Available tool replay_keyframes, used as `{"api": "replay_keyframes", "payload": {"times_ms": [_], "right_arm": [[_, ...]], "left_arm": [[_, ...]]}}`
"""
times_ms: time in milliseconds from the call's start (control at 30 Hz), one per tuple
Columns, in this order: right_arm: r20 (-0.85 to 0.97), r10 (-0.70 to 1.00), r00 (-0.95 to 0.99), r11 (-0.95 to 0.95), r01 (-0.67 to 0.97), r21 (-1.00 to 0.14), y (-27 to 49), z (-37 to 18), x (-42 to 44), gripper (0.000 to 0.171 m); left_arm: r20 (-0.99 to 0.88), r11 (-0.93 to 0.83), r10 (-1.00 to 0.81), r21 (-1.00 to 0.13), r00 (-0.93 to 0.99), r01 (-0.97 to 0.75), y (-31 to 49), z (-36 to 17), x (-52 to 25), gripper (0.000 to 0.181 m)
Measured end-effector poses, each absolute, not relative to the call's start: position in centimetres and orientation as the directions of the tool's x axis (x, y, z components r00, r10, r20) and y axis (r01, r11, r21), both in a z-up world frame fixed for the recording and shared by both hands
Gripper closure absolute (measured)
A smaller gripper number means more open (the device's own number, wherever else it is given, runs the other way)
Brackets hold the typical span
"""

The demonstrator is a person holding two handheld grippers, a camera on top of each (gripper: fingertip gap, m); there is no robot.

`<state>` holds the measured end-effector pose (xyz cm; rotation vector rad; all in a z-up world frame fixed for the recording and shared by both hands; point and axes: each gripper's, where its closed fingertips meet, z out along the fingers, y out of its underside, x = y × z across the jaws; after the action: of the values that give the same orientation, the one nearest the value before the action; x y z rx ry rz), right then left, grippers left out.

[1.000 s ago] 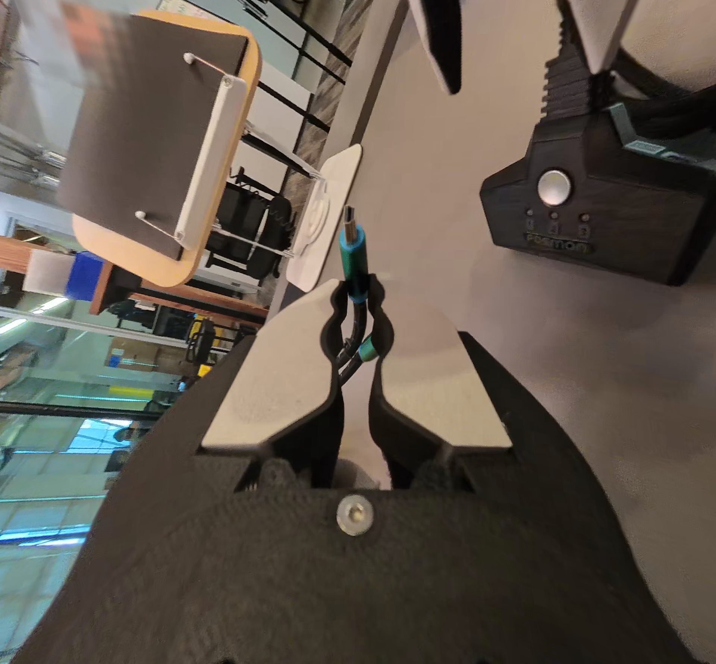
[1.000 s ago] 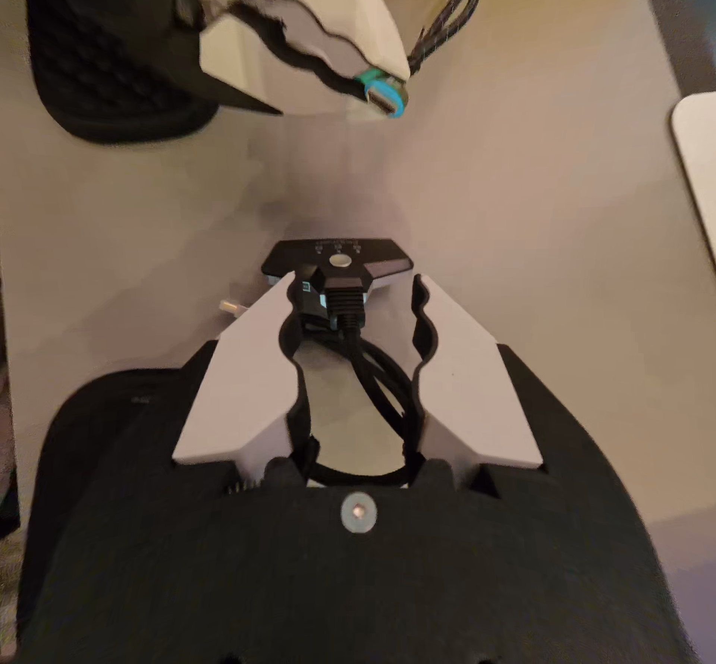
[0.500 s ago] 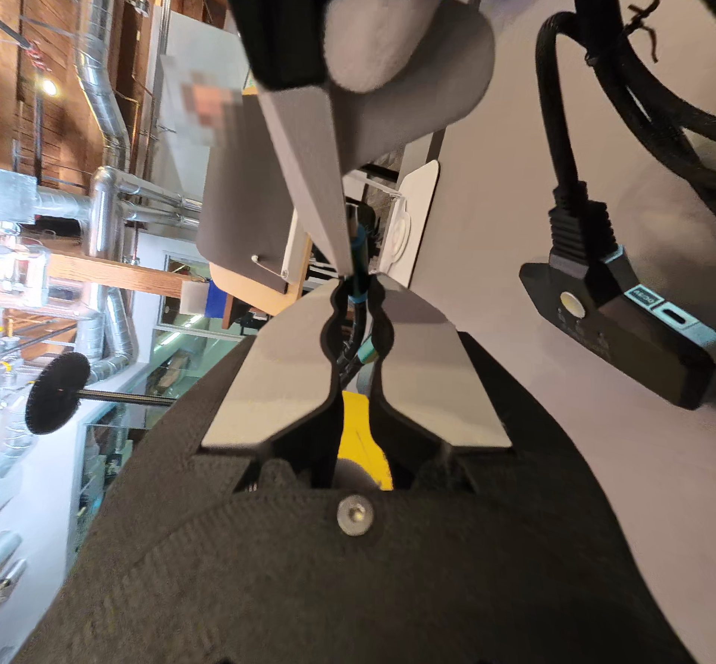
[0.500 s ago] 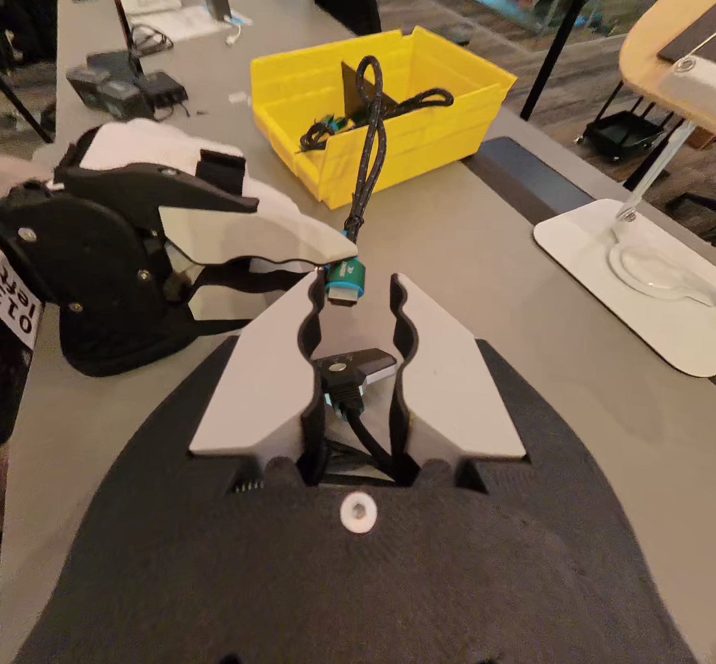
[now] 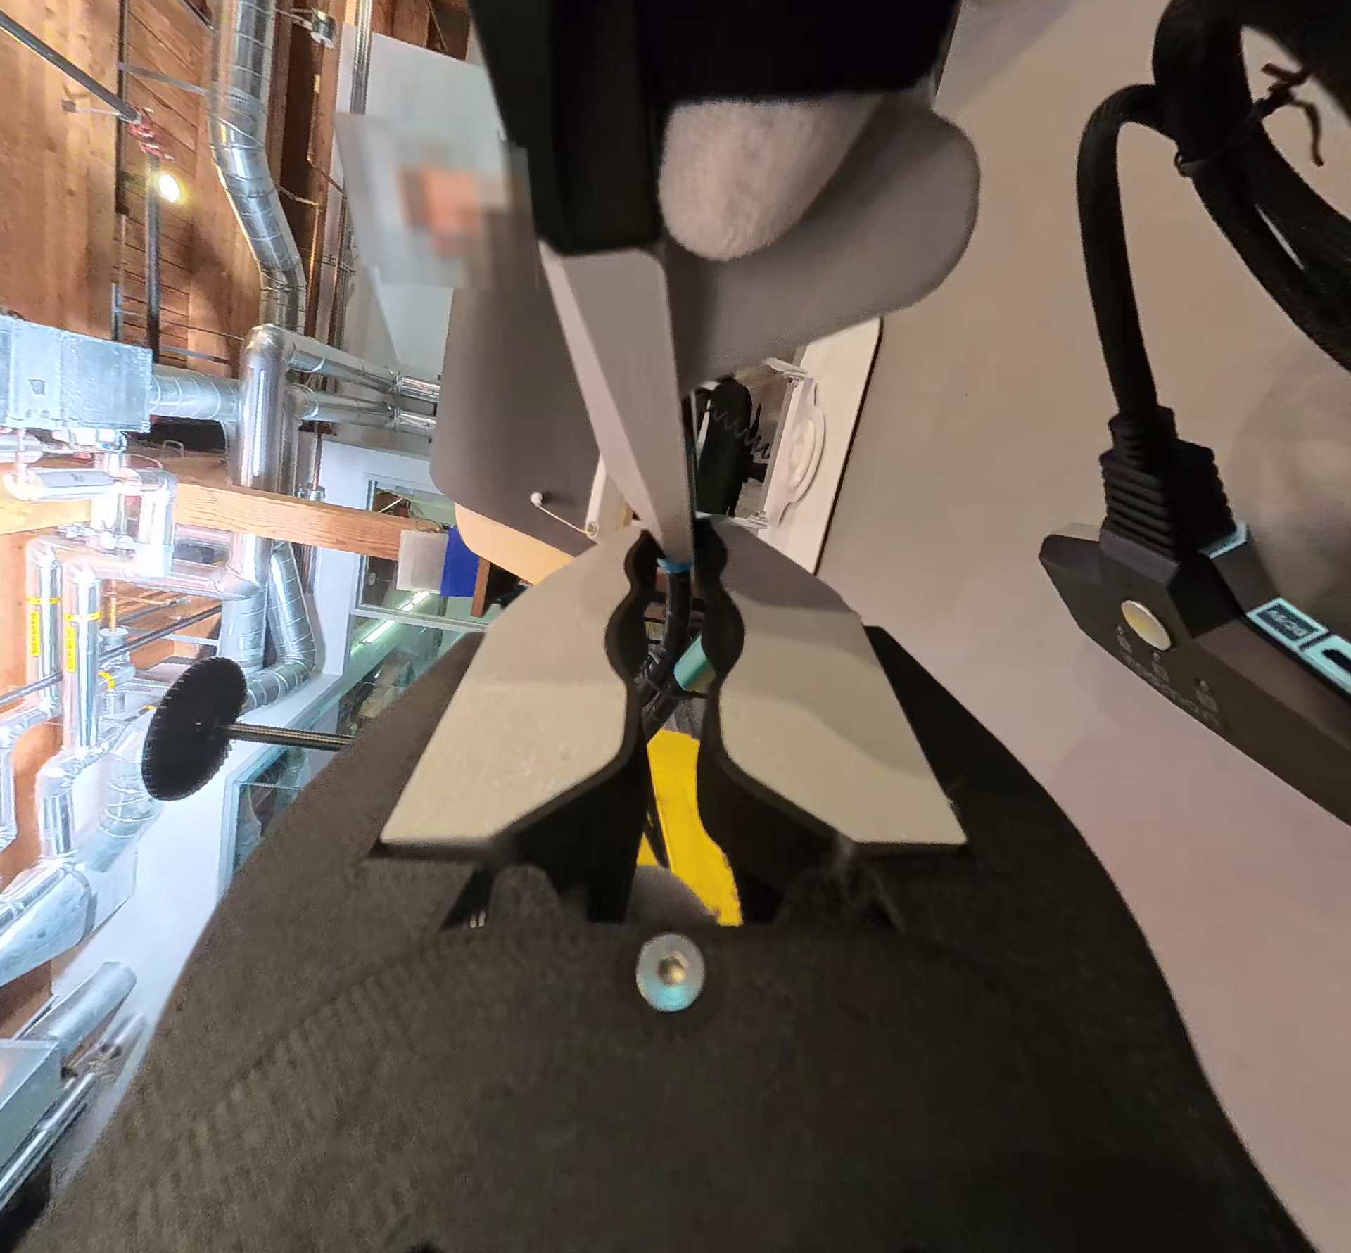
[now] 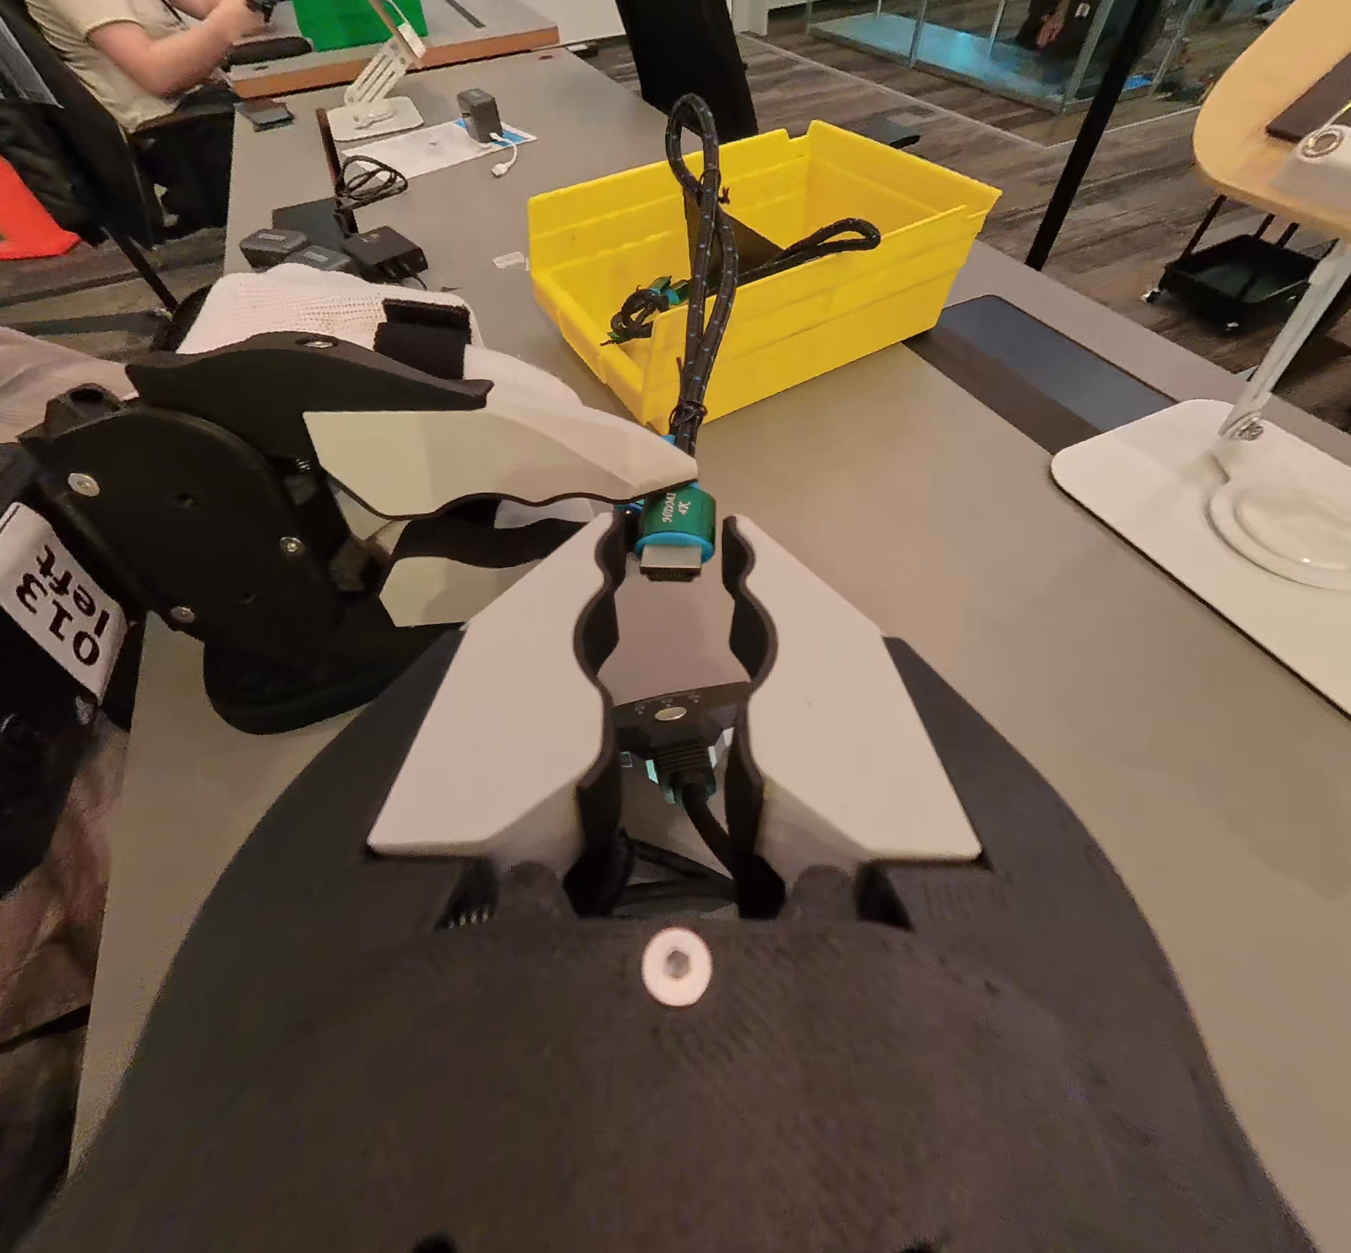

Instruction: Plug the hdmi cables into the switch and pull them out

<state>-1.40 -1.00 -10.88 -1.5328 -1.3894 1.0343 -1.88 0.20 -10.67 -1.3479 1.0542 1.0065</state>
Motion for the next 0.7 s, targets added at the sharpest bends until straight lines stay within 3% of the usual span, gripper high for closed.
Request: {"api": "replay_keyframes", "payload": {"times_ms": [333,533,600,700], "right_arm": [[-0.031,0.997,0.064,-0.047,0.261,-0.964,-1.0,-9.6,-1.7,0.152],[-0.103,0.993,0.054,-0.11,0.144,-0.983,-0.3,-8.2,-0.9,0.152],[-0.149,0.988,0.041,-0.152,0.085,-0.985,0.2,-7.5,-0.4,0.152],[-0.214,0.977,-0.003,-0.214,-0.009,-0.977,0.6,-6.3,0.6,0.152]], "left_arm": [[-0.96,0.002,-0.017,-0.278,0.278,-0.961,0.1,-9.2,-1.7,0.171],[-0.93,0.045,-0.027,-0.366,0.366,-0.929,-0.8,-7.1,-1.5,0.155],[-0.898,0.077,-0.053,-0.44,0.437,-0.895,-1.6,-6.4,-1.4,0.148],[-0.79,0.129,-0.201,-0.607,0.579,-0.784,-3.6,-6.4,-0.7,0.155]]}}
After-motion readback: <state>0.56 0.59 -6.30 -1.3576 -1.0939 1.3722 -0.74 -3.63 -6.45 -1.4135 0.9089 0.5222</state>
